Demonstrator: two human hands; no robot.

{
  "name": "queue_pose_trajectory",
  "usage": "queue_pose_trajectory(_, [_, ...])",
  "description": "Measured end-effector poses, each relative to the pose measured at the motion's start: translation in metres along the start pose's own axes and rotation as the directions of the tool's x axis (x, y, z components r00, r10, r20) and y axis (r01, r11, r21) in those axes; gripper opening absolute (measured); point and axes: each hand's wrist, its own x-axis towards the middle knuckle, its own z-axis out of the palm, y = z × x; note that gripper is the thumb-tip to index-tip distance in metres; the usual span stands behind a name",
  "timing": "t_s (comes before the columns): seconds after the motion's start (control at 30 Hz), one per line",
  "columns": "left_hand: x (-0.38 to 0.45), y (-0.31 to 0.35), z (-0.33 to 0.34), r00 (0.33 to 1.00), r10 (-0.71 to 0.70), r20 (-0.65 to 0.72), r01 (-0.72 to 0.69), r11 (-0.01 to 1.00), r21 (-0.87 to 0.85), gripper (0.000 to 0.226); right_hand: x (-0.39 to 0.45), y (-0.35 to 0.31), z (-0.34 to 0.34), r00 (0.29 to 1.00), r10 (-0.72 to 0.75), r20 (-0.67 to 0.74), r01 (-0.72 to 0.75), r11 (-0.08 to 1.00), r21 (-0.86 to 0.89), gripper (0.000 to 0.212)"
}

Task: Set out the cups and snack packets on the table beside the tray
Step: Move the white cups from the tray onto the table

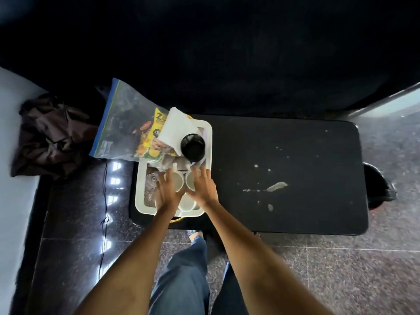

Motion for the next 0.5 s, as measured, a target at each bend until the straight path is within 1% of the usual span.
queue_pose_trajectory(0.07, [-0.013,0.023,0.007,1.000,-0.006,-0.005,0.005,0.999,-0.032,0.081,-0.014,0.014,-0.012,0.997,0.062,-0.038,-0.060,0.997,0.048,0.072])
queue_pose_trajectory(0.2, [-0.039,0.073,0.038,1.000,0.016,0.020,-0.015,0.999,-0.044,0.081,-0.042,0.069,-0.032,0.987,0.135,-0.091,-0.129,0.989,0.078,0.063])
queue_pose_trajectory(0.27, [-0.050,0.098,0.059,0.998,0.043,0.052,-0.041,0.998,-0.043,0.074,-0.053,0.107,-0.042,0.978,0.179,-0.105,-0.170,0.982,0.085,0.063])
queue_pose_trajectory(0.33, [-0.058,0.121,0.082,0.994,0.054,0.092,-0.054,0.999,-0.002,0.068,-0.064,0.147,-0.051,0.965,0.239,-0.107,-0.230,0.969,0.086,0.063])
queue_pose_trajectory(0.4, [-0.062,0.141,0.102,0.991,0.047,0.125,-0.051,0.998,0.027,0.066,-0.072,0.185,-0.058,0.951,0.290,-0.106,-0.284,0.957,0.062,0.064])
queue_pose_trajectory(0.5, [-0.064,0.166,0.132,0.986,0.028,0.165,-0.032,0.999,0.022,0.066,-0.079,0.238,-0.066,0.931,0.350,-0.100,-0.348,0.937,0.037,0.065])
